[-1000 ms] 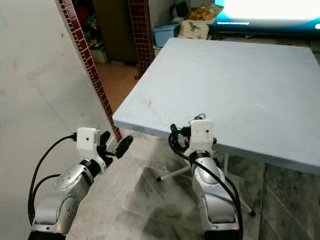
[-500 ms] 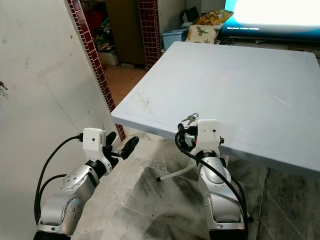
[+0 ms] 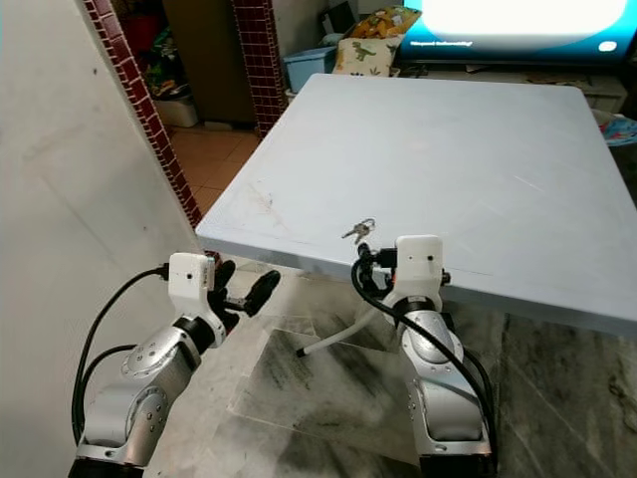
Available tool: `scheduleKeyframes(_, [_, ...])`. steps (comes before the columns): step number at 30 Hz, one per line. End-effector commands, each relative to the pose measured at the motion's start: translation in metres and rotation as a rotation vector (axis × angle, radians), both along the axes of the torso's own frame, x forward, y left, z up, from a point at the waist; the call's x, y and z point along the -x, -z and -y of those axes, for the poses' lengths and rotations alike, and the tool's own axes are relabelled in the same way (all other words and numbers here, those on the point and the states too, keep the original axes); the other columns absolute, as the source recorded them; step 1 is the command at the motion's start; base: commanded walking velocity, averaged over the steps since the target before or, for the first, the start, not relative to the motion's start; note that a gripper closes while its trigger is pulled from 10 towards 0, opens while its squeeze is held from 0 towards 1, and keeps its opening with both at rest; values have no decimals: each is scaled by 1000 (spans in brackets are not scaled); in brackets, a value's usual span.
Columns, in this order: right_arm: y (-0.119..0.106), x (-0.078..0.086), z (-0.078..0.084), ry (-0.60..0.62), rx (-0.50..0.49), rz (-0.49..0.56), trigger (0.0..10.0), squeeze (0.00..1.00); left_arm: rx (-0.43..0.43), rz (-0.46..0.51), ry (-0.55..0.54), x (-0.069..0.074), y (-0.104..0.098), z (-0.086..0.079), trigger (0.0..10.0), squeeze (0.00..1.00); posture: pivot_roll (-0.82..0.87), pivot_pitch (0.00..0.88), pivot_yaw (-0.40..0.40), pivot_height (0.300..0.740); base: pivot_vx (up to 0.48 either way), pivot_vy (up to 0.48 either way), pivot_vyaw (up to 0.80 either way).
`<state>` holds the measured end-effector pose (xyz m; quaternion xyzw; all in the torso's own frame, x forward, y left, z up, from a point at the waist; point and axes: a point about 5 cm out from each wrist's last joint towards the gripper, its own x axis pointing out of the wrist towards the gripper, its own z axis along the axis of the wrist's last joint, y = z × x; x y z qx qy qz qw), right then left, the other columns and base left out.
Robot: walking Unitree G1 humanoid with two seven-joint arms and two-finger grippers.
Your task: Hang keys on a hook
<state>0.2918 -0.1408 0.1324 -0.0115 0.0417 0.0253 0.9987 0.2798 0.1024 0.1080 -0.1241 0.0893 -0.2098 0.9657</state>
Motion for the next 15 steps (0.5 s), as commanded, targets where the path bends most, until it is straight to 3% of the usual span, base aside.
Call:
scheduleKeyframes(1, [-2,-1,-4,-14,1,4,10000,0,-4,4,-4,0,1,-4,10000,0,-78,0,104,740,0,0,0])
scheduleKeyframes(5, [-1,0,-4,-16,1,3,10000,0,6,18,7,1,-1,-3,10000,0,-75,0,102,740,0,0,0])
scheduleKeyframes(15, [-2,-1,-4,-16,3,4,10000,0,10,24,15,3,-2,-2,10000,0,-73,0,99,740,284,0,0])
